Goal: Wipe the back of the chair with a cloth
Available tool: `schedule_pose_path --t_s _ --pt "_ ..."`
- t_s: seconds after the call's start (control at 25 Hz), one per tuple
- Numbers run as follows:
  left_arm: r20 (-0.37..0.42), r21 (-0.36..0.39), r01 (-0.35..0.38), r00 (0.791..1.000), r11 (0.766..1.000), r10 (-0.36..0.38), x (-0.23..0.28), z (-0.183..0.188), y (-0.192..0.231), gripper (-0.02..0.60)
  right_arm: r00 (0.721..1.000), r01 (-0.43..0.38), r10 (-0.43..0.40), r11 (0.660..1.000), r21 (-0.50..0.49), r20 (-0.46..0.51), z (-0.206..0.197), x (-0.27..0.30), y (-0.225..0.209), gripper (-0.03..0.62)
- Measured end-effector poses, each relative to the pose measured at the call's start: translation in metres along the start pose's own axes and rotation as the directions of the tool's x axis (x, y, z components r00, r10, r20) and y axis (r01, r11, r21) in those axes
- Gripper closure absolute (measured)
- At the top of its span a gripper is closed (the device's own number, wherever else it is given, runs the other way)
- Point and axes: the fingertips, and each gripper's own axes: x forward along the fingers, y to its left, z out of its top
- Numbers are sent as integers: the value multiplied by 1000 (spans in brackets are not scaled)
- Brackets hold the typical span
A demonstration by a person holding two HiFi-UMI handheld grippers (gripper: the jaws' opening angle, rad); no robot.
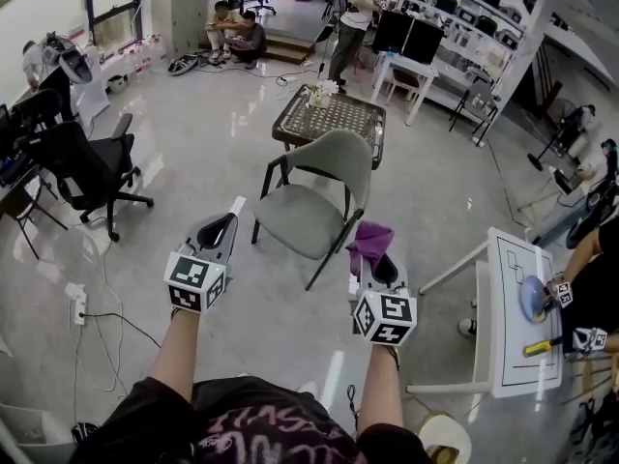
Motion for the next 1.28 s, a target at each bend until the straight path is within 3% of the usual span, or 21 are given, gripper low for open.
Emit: schedule_pose_path --t_s 0.32,0.64,1.28 --pt "0 -21 20 1000 1000 -20 -12 -14 34 572 1000 20 -20 1000 13 -11 -10 7 35 502" --pt "-4 -18 21 1000 1000 -21 -1 -20 55 574 999 32 -32 999 5 -14 -11 29 40 502" --pt "-61 -16 28 998 999 -29 118 -48 91 574 998 60 -59 998 23 -28 -31 137 -15 502"
